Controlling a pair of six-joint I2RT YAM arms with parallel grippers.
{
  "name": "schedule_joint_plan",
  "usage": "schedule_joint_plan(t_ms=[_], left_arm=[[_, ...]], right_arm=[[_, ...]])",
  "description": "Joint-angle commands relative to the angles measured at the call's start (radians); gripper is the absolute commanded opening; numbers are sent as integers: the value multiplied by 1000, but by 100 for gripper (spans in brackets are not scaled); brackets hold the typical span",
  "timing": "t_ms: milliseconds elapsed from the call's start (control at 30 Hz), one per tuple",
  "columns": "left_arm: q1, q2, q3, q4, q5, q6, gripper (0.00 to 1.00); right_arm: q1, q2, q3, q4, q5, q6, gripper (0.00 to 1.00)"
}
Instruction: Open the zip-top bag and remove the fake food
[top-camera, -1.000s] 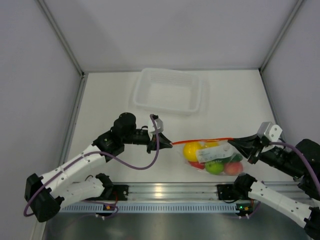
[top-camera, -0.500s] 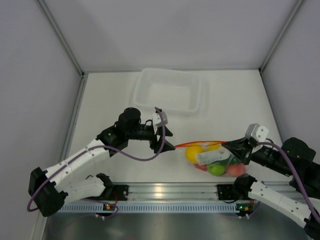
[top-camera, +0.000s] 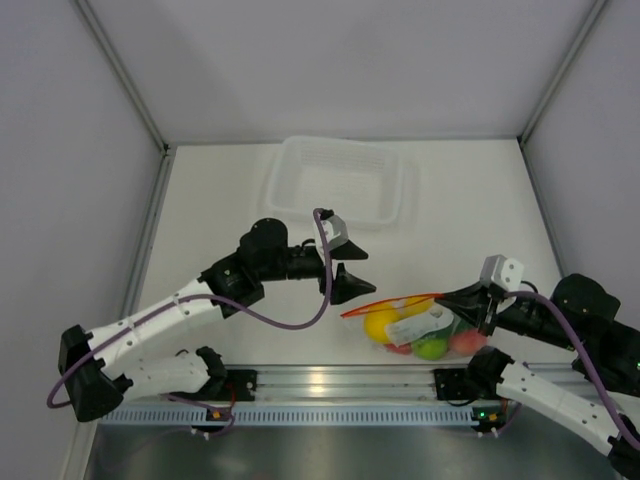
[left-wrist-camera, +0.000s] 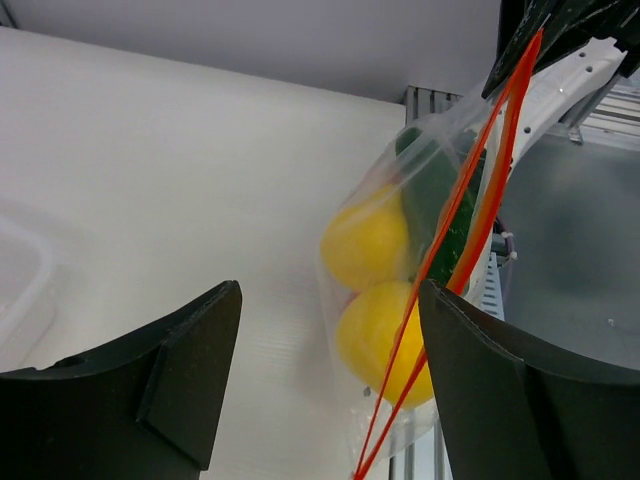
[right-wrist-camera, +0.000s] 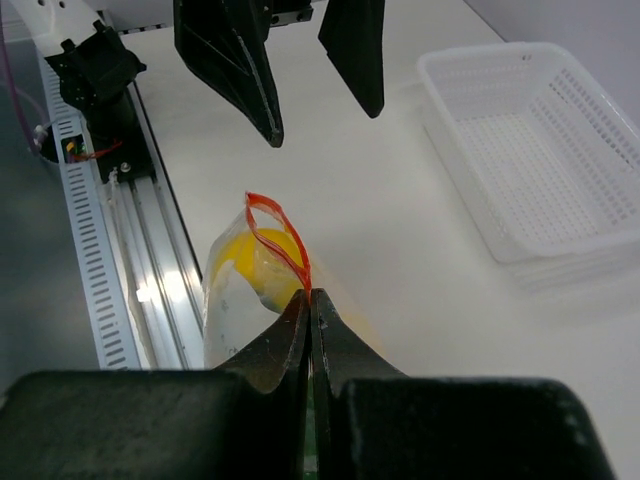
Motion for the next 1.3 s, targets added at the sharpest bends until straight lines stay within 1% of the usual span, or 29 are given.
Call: schedule_joint_plan(t_ms=[0,200,300,433,633,700,733,867,1267], left_arm=[[-9,32,4,138,28,-4,77],[-18,121,24,140,183,-9,70],[-32,150,24,138,194,-4,64],[-44,172,29,140,212,-3,60],[-66,178,27,140,200,-1,62],[-66,169,25,140,173,-6,63],[-66,165,25,144,133,-9,63],[-66,139,24,149,97,-12,63],[-66,90,-2,182,111,-27,63]], right_arm=[[15,1,18,103,-34,-16,0],[14,-4,19,105,-31,-14,0],[14,-5,18,105,-34,-14,0],[14,-2,15,108,-36,-16,0],[14,-4,11,116,-11,-14,0],[15,-4,11,111,-3,-13,0],[14,3,11,110,-3,-13,0],[14,-4,-2,107,-5,-11,0],[15,-13,-19,125,26,4,0]])
